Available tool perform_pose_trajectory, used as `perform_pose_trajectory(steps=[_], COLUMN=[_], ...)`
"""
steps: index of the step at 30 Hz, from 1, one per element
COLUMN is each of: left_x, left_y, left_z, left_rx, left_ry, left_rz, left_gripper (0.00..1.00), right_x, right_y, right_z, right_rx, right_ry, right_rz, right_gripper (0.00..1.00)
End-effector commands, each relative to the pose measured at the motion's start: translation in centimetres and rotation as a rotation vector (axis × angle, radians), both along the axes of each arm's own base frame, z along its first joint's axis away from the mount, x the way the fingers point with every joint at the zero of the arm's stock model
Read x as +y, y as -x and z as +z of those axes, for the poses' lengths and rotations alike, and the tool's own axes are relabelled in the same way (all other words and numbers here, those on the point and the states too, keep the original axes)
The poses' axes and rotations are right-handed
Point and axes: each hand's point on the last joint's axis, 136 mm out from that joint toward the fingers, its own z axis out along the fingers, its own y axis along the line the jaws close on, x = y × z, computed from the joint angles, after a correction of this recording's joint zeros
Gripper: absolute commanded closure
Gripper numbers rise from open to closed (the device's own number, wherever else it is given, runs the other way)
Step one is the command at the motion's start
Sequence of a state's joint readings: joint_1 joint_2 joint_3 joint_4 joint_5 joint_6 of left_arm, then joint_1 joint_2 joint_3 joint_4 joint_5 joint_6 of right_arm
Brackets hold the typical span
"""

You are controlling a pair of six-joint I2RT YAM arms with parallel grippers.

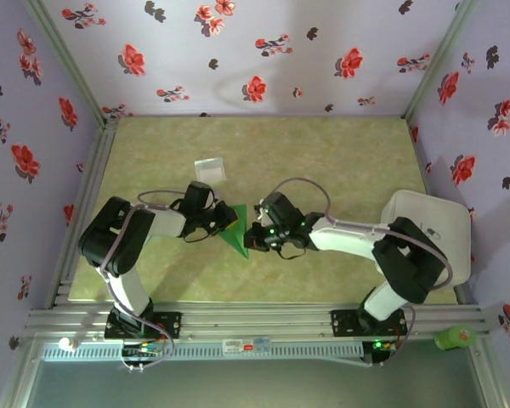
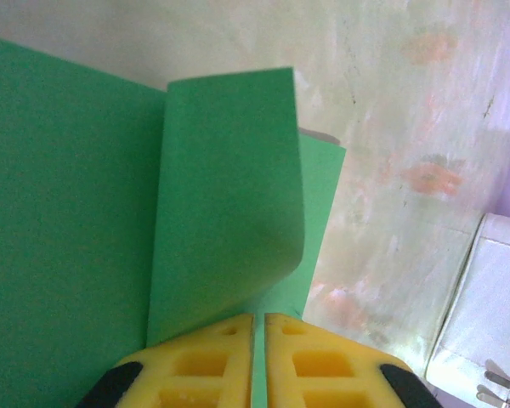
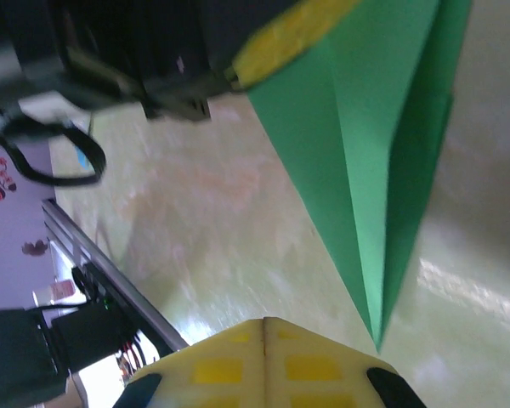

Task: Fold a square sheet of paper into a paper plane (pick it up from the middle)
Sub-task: Fourth fold the wing at the center of the table.

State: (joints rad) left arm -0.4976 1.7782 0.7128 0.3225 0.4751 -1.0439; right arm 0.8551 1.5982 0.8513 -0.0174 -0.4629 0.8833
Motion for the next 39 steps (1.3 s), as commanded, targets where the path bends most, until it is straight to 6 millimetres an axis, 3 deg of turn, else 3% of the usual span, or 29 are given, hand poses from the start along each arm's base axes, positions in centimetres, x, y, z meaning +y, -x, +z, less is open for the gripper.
perform_pose_trajectory(steps=[1, 6, 11, 19, 26, 33, 39], left_x=[1.6, 1.4, 1.4, 1.3, 1.3, 1.2, 0.3], left_y=[1.8, 1.7, 1.7, 1.7, 1.6, 1.4, 0.6], left_z=[-3.2, -3.2, -3.0, -3.0, -2.9, -2.3, 0.3], left_rx=[0.079, 0.079, 0.078, 0.078, 0.076, 0.062, 0.004], left_ry=[-0.094, -0.091, -0.089, -0.091, -0.09, -0.084, -0.035], left_rz=[0.022, 0.02, 0.017, 0.016, 0.018, 0.015, 0.004], left_gripper=[0.87, 0.87, 0.87, 0.87, 0.87, 0.87, 0.78], right_x=[1.2, 2.0, 2.2, 2.6, 1.7, -0.5, -1.3], right_y=[-1.9, -3.5, -4.3, -5.2, -4.3, -2.8, -1.5], right_z=[-0.4, -2.9, -4.1, -3.6, -6.5, -8.7, -9.4], right_rx=[-0.004, 0.023, 0.039, 0.042, 0.094, 0.126, 0.144], right_ry=[0.015, 0.063, 0.059, 0.032, 0.086, 0.138, 0.152], right_rz=[-0.029, -0.068, -0.091, -0.094, -0.099, -0.115, -0.079], right_gripper=[0.94, 0.94, 0.94, 0.93, 0.93, 0.93, 0.95])
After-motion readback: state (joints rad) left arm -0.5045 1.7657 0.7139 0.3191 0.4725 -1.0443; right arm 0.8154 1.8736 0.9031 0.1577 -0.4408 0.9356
